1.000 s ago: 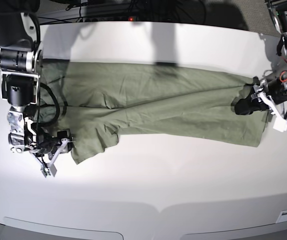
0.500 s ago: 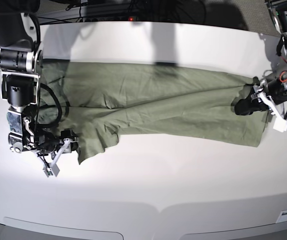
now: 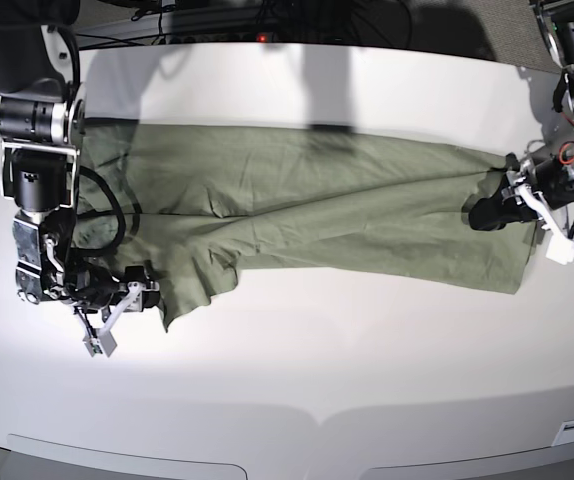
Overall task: Fold the T-shirt properly
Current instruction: 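Move the right gripper to the sleeve edge and pinch it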
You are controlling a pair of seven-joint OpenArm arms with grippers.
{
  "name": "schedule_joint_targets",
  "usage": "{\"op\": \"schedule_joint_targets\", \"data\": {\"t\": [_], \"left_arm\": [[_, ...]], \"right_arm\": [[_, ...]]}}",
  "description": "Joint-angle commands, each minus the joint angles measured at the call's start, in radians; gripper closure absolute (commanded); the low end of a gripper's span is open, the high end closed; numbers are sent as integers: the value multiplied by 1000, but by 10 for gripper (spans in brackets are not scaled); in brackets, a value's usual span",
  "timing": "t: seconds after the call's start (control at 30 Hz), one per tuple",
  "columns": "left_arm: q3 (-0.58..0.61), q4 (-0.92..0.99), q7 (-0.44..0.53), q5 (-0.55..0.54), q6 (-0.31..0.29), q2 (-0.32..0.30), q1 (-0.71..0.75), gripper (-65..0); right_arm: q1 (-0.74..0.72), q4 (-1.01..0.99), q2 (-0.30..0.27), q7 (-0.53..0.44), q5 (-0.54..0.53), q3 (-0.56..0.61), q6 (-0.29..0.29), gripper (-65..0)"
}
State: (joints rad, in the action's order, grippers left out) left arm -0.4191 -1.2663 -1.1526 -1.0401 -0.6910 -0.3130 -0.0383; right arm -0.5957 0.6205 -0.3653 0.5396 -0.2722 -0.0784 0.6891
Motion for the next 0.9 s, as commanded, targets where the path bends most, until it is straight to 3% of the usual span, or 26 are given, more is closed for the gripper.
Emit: {"op": "schedule_joint_targets", "data": {"t": [0.0,0.23,0.33,0.5,0.87], "left_arm": [[-5,-19,16,-24,-7,-17,-14,-131],[-5,-19,16,-27,-7,-17,-14,-131],[-5,-19,16,-27,-7,-17,-14,-131],[-5,-19,16,-27,-7,-17,-14,-131],[-5,-19,16,-27,-7,-17,-14,-131]], "right_arm": [[-41,15,-14,-29,-20,-11,9,-298],[-90,15,-14,-34,-21,-80,9,-298],[-94,15,-14,7,-19,-93,9,-298],[-69,14,-9,33,23,-92,-37,-298],[2,10,-1,80,36,-92,-32,-297]]}}
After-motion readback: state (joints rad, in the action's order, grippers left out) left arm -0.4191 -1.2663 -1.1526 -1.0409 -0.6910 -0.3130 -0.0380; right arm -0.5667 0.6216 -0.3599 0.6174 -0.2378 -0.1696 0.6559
